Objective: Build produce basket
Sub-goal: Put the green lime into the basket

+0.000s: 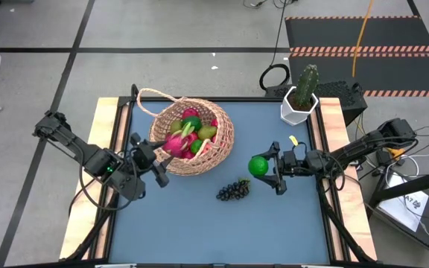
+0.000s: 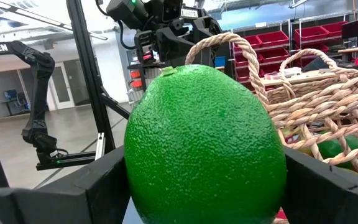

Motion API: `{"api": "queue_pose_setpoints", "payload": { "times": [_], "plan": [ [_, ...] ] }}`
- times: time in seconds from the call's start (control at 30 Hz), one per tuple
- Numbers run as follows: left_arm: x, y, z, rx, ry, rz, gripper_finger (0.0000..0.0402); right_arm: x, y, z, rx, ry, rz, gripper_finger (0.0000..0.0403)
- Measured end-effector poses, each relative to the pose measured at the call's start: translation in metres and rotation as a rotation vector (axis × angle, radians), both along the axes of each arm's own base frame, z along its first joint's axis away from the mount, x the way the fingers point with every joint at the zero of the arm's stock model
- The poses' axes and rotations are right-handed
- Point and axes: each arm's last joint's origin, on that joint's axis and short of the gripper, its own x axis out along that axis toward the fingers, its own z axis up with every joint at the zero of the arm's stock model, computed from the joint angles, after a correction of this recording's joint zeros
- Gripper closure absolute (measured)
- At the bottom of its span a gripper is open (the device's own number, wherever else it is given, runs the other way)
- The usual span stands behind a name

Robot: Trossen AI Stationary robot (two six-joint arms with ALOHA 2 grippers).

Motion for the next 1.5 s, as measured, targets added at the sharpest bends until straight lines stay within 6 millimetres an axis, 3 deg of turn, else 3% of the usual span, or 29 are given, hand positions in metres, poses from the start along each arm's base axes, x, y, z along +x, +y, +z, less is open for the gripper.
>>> {"api": "queue_pose_setpoints", "payload": {
  "times": [0.37, 1.33, 1.5],
  "plan": [
    [-0.0001, 0.0001, 0.0001, 0.0, -0.001, 0.0, 0.0163, 0.0, 0.0, 0.0, -0.057, -0.001, -0.008, 0.0081],
    [-0.0001, 0.0001, 0.0001, 0.0, -0.001, 0.0, 0.0163, 0.0, 0.0, 0.0, -1.045, -0.025, -0.149, 0.0069],
    [-0.0001, 0.0, 0.0001, 0.0, -0.001, 0.0, 0.0163, 0.0, 0.0, 0.0, -1.082, -0.026, -0.155, 0.0069]
  ]
}}
